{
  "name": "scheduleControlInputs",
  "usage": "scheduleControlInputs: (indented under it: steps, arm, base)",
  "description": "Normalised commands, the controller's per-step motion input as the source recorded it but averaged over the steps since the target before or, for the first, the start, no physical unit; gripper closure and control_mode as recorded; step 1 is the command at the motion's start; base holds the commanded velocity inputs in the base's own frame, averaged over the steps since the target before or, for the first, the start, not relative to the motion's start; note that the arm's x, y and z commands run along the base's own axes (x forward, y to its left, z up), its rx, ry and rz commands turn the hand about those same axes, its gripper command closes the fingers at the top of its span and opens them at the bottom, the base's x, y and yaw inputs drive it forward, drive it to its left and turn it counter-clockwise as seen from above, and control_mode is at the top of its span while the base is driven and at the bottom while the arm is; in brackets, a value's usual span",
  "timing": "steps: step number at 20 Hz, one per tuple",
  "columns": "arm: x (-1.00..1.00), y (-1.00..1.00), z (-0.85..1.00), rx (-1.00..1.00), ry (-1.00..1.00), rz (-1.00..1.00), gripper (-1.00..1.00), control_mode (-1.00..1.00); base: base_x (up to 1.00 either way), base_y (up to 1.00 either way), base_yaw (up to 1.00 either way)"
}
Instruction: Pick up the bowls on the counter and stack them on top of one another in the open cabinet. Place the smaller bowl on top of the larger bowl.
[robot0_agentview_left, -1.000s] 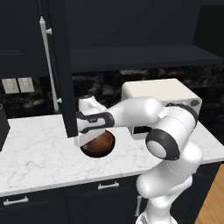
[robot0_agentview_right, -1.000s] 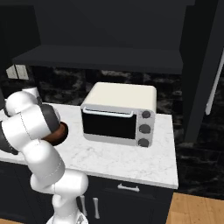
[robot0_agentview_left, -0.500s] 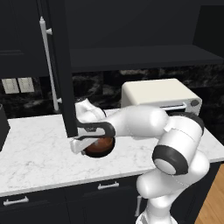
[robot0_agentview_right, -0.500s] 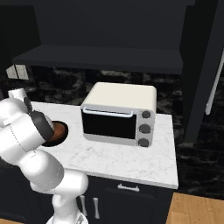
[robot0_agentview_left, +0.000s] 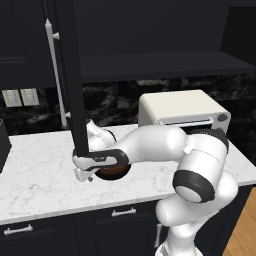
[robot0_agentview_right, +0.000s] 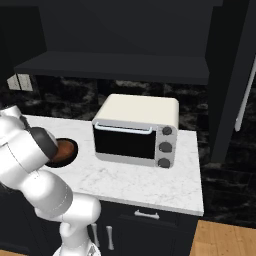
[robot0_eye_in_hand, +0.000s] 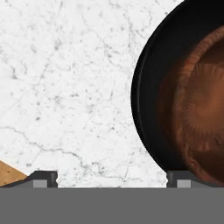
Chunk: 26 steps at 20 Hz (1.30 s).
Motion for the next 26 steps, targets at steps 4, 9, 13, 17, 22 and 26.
scheduleControlInputs:
  steps: [4,9,13,17,22,26]
  arm:
    - [0.02,0.19,-0.25,0.00,-0.06,0.00,-1.00,-1.00]
    - [0.22,0.00,-0.39,0.00,-0.01,0.00,-1.00,-1.00]
    - [0.13,0.00,-0.14,0.00,0.00,0.00,-1.00,-1.00]
    - [0.00,0.00,0.00,0.00,-0.12,0.00,-1.00,-1.00]
    - [0.00,-0.01,-0.01,0.00,-0.23,0.00,-1.00,-1.00]
    - [0.01,-0.01,-0.11,0.00,-0.18,0.00,-1.00,-1.00]
  base:
    - [0.00,0.00,0.00]
    - [0.00,0.00,0.00]
    - [0.00,0.00,0.00]
    - [0.00,0.00,0.00]
    - [0.00,0.00,0.00]
    - [0.00,0.00,0.00]
